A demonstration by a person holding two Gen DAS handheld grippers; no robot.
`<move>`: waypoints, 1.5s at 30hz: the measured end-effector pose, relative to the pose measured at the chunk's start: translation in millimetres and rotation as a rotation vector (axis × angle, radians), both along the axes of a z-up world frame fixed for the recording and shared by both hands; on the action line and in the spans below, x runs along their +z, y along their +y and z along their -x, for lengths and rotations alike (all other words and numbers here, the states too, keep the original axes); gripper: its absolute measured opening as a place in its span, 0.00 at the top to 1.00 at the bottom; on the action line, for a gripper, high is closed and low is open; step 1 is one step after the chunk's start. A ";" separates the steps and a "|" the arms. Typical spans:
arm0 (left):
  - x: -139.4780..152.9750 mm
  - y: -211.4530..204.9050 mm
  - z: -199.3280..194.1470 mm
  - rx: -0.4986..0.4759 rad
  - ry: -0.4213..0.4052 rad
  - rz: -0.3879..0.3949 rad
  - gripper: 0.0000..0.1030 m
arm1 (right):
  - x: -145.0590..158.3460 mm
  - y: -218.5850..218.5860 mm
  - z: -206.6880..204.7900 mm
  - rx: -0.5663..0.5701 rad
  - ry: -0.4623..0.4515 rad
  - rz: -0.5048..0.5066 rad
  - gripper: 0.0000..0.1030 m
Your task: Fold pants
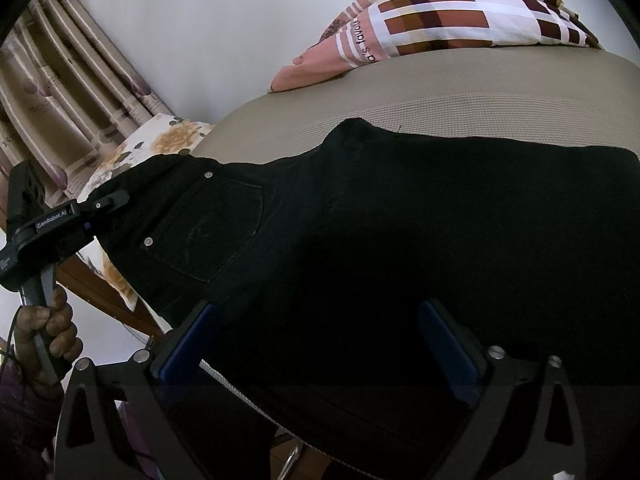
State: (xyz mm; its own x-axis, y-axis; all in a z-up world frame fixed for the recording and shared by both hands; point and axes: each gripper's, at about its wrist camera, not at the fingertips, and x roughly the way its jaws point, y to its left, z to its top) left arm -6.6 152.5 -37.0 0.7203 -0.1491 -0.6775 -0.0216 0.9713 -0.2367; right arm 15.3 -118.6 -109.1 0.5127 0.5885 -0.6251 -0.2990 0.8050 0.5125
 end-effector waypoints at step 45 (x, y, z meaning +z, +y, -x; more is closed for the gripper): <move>57.9 -119.1 20.3 -0.253 -0.125 0.064 0.76 | -7.0 -36.0 -18.2 0.000 0.073 -0.246 0.01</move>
State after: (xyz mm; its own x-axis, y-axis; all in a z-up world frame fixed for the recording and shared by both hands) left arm -26.9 33.4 20.9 0.7321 -0.3748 -0.5688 0.2531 0.9249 -0.2836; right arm 33.5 -154.6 -116.1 0.4717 0.7276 -0.4980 -0.2544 0.6531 0.7132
